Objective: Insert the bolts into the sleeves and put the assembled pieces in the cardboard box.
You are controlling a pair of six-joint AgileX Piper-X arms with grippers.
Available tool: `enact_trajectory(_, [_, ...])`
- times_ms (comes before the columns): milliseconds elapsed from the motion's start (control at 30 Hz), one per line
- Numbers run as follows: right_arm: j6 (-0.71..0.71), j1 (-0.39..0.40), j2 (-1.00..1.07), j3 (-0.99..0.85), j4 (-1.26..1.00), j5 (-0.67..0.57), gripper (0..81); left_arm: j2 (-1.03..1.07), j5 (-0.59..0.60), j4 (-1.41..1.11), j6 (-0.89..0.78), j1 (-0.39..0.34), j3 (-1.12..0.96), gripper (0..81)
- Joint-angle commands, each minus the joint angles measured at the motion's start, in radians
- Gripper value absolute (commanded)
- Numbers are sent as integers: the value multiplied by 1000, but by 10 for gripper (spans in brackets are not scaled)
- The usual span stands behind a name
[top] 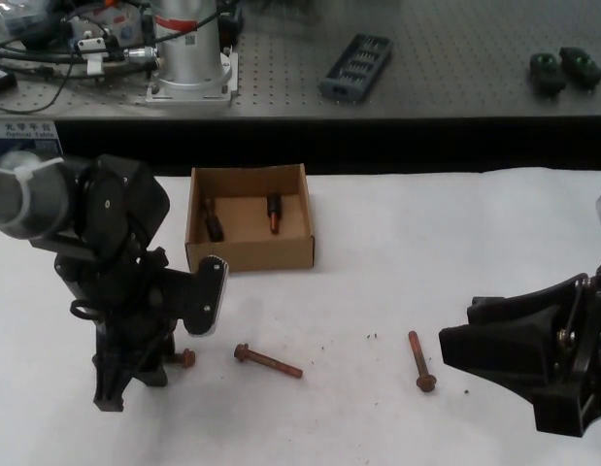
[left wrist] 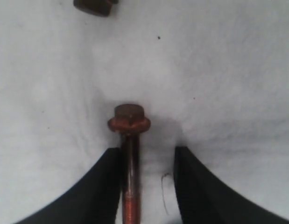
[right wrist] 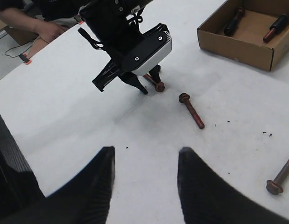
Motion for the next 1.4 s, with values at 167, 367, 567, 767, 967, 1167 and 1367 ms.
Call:
enact_trajectory(167, [-8,2,-12,-2,-1,-13,334,46,15,14,-47,-2,-8,194])
enact_trajectory(367, [-16,2,-12,-2,-1,-13,334,46,10,-7,-127,-2,-11,3])
enact_trajectory(567, [-15,2,-12,-2,-14,113,334,-7,183,-144,-449,-2,-11,6])
enact_trajectory(767, [-11,2,35,-2,-142,127,321,-163,327,-230,-732,-2,-6,6])
enact_trajectory(967, [-6,2,309,-22,-267,7,286,-358,347,-334,-932,25,22,6])
enact_trajectory(1167, [-161,19,594,-187,-285,-82,286,-607,310,-562,-1224,77,222,6])
enact_trajectory(1367, [-355,38,836,-465,-191,-115,286,-872,185,-686,-1361,100,426,6])
